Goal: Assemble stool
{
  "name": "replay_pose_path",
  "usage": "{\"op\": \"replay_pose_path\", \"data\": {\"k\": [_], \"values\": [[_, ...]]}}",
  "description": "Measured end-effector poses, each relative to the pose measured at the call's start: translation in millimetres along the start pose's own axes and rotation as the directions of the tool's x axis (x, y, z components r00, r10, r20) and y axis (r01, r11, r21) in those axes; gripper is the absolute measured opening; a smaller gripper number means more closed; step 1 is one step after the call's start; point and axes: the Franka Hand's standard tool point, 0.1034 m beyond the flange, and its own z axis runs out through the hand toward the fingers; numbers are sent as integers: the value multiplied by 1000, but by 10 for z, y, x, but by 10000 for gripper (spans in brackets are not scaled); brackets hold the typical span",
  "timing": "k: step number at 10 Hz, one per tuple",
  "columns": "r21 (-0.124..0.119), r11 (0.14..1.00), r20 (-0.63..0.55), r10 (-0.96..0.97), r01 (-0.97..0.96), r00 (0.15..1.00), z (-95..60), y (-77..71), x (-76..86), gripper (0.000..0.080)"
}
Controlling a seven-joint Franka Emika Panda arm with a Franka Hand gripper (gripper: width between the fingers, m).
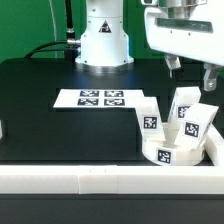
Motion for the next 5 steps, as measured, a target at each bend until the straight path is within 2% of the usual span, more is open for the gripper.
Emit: {"op": "replay_pose_path", "data": {"k": [5], "values": [[-6,930,-5,-367,367,930,9,1,-6,649]]}}
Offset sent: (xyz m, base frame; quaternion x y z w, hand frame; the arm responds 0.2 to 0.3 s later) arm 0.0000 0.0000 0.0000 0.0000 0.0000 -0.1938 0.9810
